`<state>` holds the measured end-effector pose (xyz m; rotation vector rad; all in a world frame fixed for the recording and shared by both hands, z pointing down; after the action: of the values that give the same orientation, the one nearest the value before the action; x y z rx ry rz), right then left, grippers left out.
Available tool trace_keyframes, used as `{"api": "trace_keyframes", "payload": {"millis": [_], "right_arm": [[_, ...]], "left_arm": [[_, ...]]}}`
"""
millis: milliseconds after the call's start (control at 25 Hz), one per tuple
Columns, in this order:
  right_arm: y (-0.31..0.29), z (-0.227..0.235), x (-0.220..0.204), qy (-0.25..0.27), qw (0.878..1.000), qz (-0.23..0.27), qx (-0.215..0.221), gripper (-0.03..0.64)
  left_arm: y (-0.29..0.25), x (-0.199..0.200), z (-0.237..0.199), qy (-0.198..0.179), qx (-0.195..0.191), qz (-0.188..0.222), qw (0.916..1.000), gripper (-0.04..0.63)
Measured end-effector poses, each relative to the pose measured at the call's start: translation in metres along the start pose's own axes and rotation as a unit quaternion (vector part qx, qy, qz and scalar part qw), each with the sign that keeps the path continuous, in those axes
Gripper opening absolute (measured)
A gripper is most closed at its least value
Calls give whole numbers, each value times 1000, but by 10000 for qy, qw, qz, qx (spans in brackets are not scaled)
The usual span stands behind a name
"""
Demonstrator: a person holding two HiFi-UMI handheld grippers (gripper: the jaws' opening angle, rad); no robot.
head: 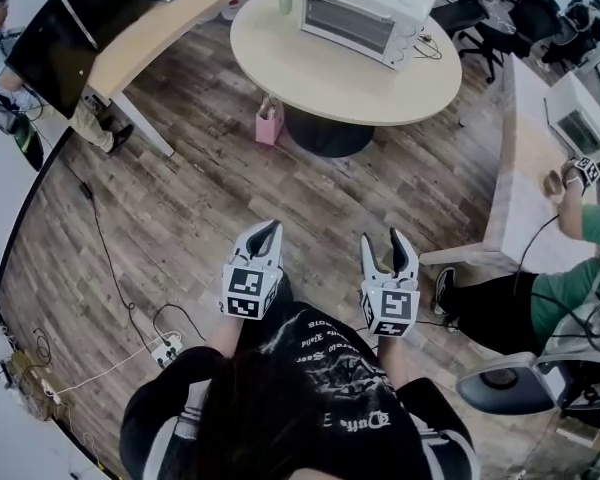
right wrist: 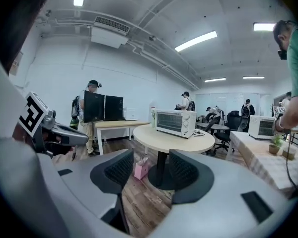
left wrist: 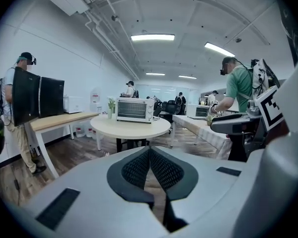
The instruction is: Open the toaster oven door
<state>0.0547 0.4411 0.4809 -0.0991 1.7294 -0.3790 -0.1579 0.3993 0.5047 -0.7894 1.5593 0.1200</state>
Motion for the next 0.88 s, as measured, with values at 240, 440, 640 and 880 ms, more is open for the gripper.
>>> {"api": "trace_keyframes", "payload": {"millis": [240, 440, 640, 880], "right_arm": [[-66, 9, 26, -101, 9996, -129, -230, 235], [-116, 3, 47, -317, 9980, -190, -519, 235], [-158, 1, 55, -480, 9947, -268, -874, 235], [-200, -12, 73, -643, 9926, -269, -998, 235]], "left_arm": [[-56, 41, -46, 63, -361, 66, 9993, 20], [-95, 70, -91, -18, -626, 116, 9980, 20], [-126, 85, -132, -125, -783, 45, 9968, 20], [-155, 96, -174, -51, -879, -143, 9960, 20]]}}
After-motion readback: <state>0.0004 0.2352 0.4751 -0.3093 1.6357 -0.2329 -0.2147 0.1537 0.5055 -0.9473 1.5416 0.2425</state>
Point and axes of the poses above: the fingertips, and each gripper's own axes: y backward along the fingers, z to its right, x out of its top, the point moved 3 cm from there along y, backward along the fingers, and after that the axes turned 6 degrees about y, right-handed, at the moved point
